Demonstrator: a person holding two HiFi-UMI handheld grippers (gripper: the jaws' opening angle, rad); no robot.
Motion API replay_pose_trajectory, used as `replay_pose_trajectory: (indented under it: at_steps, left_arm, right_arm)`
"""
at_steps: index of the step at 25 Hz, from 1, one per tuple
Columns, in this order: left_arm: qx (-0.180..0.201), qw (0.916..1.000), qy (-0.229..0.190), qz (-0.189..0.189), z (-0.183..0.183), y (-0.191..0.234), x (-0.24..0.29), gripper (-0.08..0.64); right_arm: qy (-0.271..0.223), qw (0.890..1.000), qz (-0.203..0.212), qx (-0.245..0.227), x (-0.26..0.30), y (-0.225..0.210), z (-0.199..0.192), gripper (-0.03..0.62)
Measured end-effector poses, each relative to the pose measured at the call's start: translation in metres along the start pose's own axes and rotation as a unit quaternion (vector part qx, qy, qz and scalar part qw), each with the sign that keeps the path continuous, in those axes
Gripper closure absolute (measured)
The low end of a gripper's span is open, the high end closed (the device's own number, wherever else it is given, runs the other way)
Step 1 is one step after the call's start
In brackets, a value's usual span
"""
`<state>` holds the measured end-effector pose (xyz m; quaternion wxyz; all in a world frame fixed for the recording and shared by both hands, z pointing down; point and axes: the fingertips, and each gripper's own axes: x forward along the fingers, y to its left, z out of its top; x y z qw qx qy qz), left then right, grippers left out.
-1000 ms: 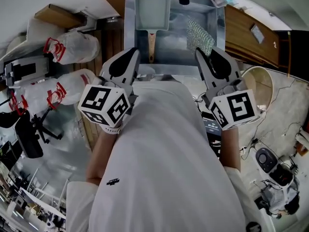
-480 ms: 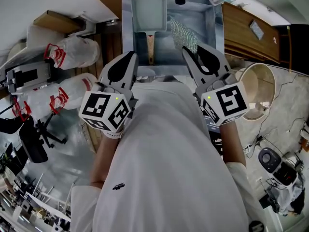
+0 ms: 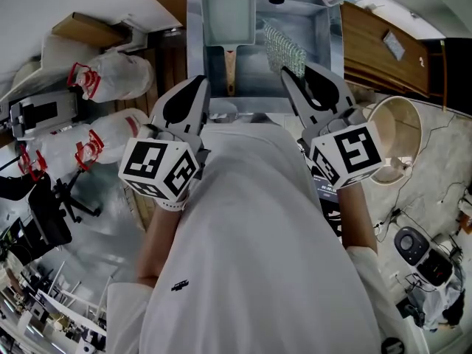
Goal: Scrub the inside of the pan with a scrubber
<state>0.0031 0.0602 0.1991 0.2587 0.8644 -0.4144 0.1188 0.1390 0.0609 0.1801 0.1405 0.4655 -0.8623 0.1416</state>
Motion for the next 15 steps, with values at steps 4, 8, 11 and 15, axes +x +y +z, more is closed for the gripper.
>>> replay_pose_trajectory:
  at_steps: [4,8,11,15]
  left_arm:
    - [0.002,1.0000,-0.001,-0.003,0.001,-0.003,-0.002,0.555]
    - [0.005,1.0000,-0.003,-0.005,0.000,-0.004,-0.005,0.555]
    - [0.007,0.9999,-0.003,-0.007,-0.002,-0.007,-0.006,0.555]
    - [0.006,0.9999,-0.002,-0.009,-0.007,-0.010,-0.008,0.555]
  right_arm:
    - [0.001,1.000,0.000,-0.006,-0.002,0.003,0.000,0.529]
    - [-0.002,1.000,-0.003,-0.009,-0.005,0.002,0.002,0.529]
    - [-0.004,1.000,-0.007,-0.008,-0.010,0.001,0.001,0.529]
    - [-0.004,1.000,-0.010,-0.007,-0.015,0.002,-0.003,0.529]
